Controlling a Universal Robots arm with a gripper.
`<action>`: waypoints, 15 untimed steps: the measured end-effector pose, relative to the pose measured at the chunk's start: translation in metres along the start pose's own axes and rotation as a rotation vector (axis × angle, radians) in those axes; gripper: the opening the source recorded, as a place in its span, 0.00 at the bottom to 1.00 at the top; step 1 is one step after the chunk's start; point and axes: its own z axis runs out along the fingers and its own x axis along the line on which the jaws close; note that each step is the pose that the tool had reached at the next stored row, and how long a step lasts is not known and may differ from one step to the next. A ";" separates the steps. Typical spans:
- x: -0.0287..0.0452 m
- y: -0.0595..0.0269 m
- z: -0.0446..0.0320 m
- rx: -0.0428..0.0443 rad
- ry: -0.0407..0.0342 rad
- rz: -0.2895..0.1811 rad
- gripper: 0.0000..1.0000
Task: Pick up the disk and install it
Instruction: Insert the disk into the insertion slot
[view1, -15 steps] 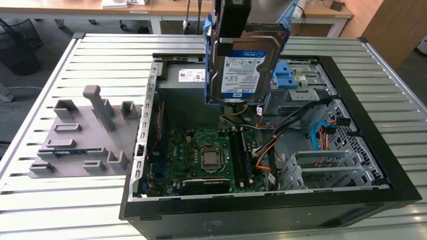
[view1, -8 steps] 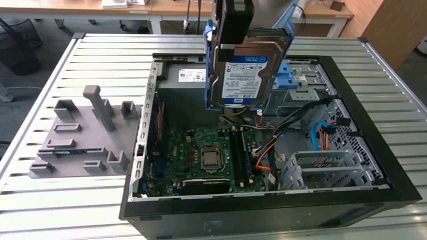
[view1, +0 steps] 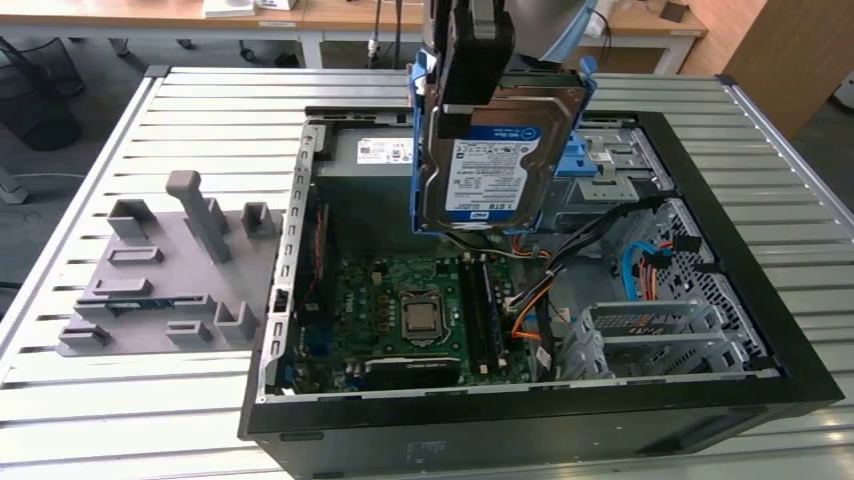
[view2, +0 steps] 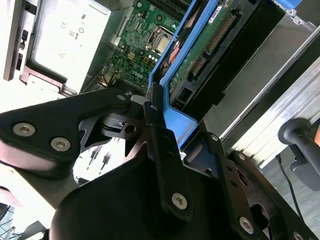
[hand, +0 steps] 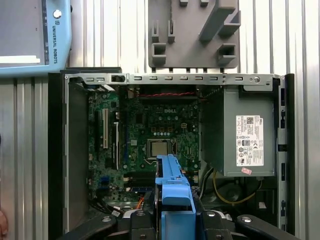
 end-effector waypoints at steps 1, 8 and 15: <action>0.0002 0.0000 0.0000 0.0000 0.0001 0.000 0.37; 0.0003 -0.0001 0.0000 0.0000 0.0002 0.000 0.37; 0.0002 -0.0050 -0.0001 0.0000 0.0002 0.000 0.37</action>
